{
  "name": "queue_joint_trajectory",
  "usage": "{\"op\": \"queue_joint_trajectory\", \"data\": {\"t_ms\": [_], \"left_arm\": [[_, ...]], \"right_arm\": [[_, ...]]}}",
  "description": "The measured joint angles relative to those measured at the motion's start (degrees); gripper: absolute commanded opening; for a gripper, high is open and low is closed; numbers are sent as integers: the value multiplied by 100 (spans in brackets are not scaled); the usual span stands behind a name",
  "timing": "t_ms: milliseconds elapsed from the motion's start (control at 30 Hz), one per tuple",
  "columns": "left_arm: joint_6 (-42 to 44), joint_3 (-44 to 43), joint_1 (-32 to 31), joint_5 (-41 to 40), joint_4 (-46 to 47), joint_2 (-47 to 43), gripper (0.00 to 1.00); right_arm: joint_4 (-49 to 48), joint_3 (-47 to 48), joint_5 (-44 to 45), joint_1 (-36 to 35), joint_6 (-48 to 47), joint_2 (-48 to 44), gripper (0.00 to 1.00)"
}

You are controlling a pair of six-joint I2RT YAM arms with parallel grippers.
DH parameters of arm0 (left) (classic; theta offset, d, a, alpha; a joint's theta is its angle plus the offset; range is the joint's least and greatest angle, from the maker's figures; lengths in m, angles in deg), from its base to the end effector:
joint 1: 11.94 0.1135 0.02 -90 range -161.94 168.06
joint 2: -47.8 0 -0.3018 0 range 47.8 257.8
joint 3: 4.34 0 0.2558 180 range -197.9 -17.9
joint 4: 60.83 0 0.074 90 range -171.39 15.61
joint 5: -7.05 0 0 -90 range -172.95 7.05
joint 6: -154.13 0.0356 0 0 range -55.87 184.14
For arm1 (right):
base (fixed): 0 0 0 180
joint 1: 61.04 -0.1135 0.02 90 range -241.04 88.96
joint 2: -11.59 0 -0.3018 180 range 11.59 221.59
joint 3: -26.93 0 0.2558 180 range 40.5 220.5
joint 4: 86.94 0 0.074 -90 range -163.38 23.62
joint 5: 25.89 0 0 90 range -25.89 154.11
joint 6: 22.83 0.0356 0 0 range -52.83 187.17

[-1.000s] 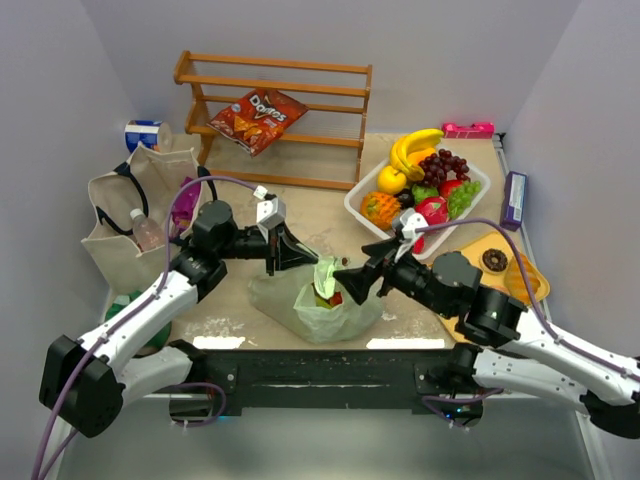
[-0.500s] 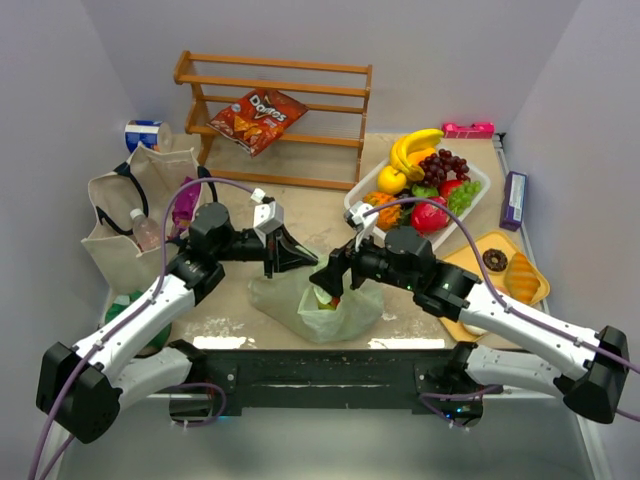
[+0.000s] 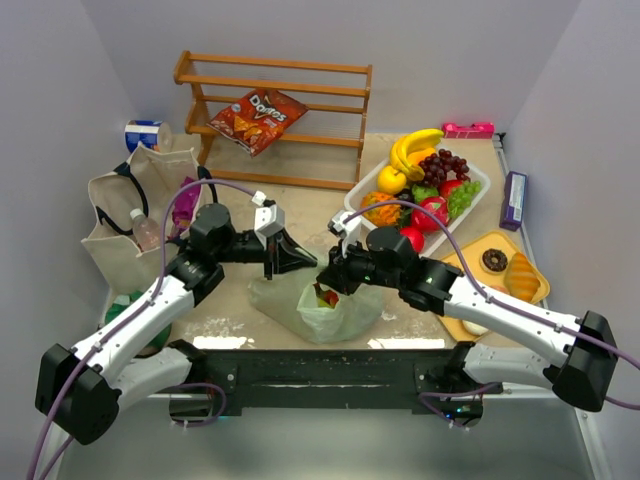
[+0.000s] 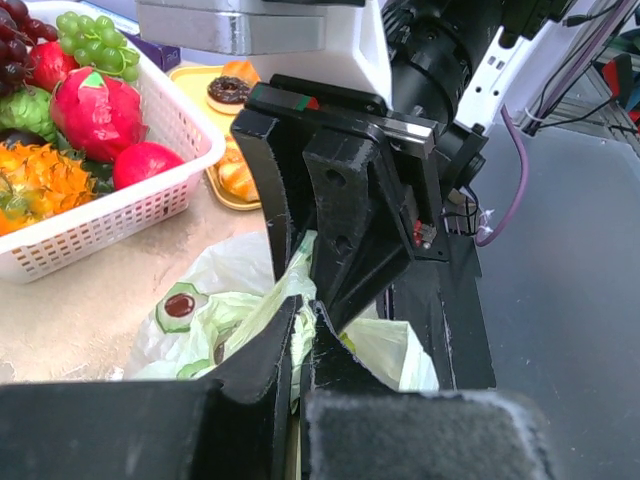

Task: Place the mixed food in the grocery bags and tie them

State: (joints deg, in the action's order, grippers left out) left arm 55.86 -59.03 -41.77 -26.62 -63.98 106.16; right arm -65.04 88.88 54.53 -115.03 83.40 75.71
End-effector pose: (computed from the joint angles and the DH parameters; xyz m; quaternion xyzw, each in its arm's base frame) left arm 0.1675 -0.1302 0.3429 0.4311 0.5891 -0.5247 0.4379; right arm 0.1384 0.2005 0.3308 -0.3135 0.7764 0.3692 0.4033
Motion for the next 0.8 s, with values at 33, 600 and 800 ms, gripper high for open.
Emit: {"op": "queue_joint_trajectory", "data": {"t_ms": [33, 600, 800], "left_arm": [[24, 0, 0, -11, -26, 0, 5], [640, -693, -426, -297, -734, 527, 66], [1005, -833, -640, -457, -1311, 800, 24]], "right_arm": [[33, 17, 9, 0, -24, 0, 0], [623, 249, 98, 0, -603, -17, 0], [798, 251, 101, 0, -726, -101, 0]]}}
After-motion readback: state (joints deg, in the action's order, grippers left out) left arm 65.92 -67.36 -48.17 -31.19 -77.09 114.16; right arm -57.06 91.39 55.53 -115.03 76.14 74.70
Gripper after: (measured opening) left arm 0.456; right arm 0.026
